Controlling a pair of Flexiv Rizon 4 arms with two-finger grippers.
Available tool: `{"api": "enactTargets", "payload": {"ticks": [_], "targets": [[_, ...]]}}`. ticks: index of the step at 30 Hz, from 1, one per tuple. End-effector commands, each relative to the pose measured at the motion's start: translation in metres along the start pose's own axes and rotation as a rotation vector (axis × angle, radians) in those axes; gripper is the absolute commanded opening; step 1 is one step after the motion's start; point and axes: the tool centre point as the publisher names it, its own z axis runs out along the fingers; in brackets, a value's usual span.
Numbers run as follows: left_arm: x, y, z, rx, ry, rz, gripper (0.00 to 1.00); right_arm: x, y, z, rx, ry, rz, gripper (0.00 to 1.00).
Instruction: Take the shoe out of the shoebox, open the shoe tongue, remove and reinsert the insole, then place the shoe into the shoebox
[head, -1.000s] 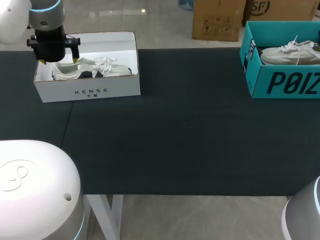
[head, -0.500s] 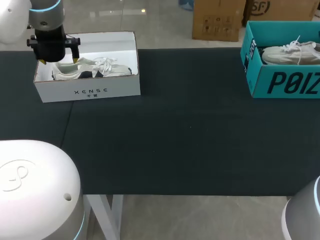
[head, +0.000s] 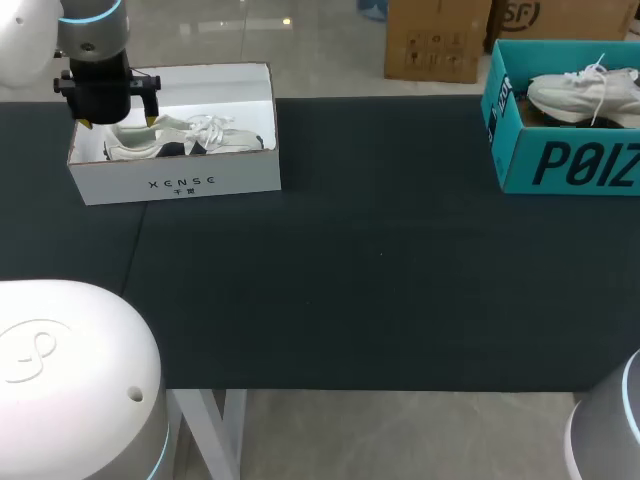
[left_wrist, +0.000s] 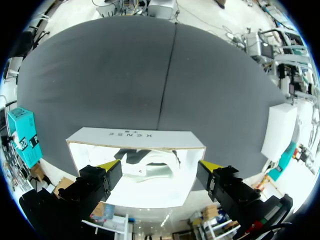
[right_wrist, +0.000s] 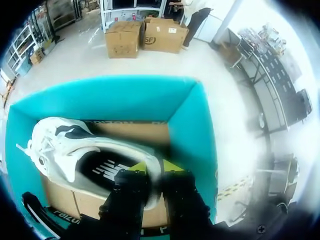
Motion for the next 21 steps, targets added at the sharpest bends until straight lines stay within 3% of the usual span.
{"api": "enactTargets", "payload": {"ticks": [1, 8, 21], "targets": [[0.000, 0.000, 0.000, 0.000, 0.003, 0.000, 1.00, -0.004, -0.001, -0.035, 0.162, 0.012, 0.003, 0.00], [0.000, 0.000, 0.000, 0.000, 0.003, 0.000, 1.00, -0.009, -0.013, -0.080, 0.090, 0.031, -0.017, 0.00], [0.000, 0.000, 0.000, 0.000, 0.003, 0.000, 1.00, -0.024, -0.067, -0.155, -0.071, 0.050, -0.066, 0.00]]}}
